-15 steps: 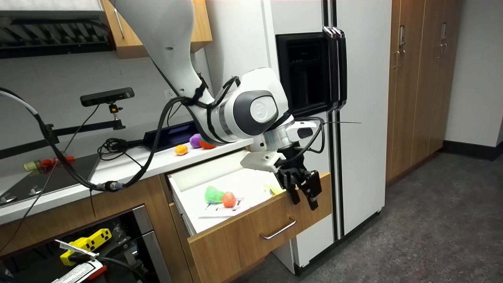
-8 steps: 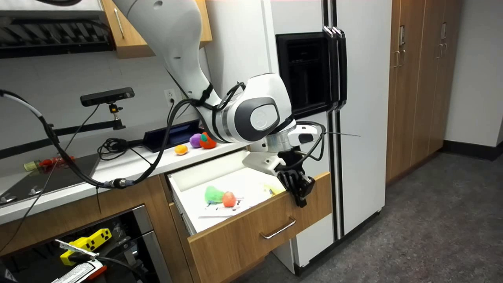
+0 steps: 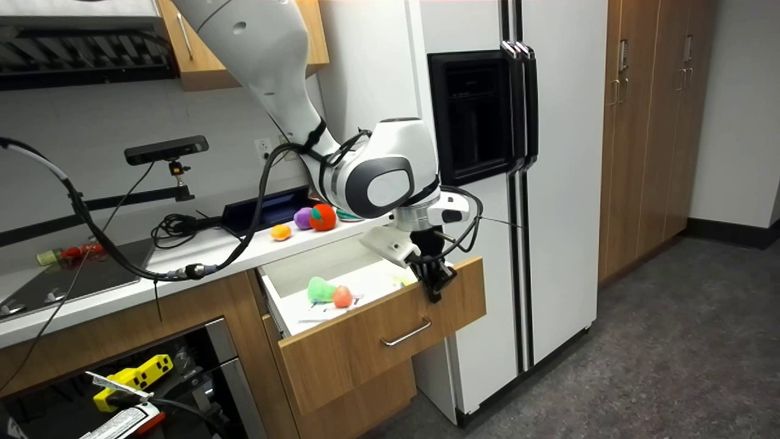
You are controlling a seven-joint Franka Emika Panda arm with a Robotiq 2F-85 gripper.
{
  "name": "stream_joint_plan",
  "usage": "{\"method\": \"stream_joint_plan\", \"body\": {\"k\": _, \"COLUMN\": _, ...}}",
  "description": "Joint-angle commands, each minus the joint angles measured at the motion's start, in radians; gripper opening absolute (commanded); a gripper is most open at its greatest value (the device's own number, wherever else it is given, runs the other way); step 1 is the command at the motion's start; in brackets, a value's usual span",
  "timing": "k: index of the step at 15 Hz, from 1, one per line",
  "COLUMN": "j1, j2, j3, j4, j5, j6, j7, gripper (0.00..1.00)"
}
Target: Close the first drawer under the countertop near the fridge
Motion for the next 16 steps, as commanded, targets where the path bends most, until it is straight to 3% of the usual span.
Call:
{"method": "stream_joint_plan", "body": {"k": 1, "j1": -0.009, "j2": -0.016, "j3": 0.112, "j4": -0.002, "j5": 0.096, "j6": -0.015, "j7": -0.075, "gripper": 0.0}}
{"method": "stream_joint_plan", "body": {"k": 11, "j1": 0.049, "j2": 0.074, "j3": 0.298, "j4": 0.11, "j5": 0.191, "j6": -0.004, "j7": -0.12, "gripper": 0.0}}
{"method": "stream_joint_plan", "body": {"k": 16, "j1": 0.045, "j2": 0.153, "j3": 0.39, "j4": 0.19, "j5": 0.258, "j6": -0.003, "j7": -0.142, "gripper": 0.0}}
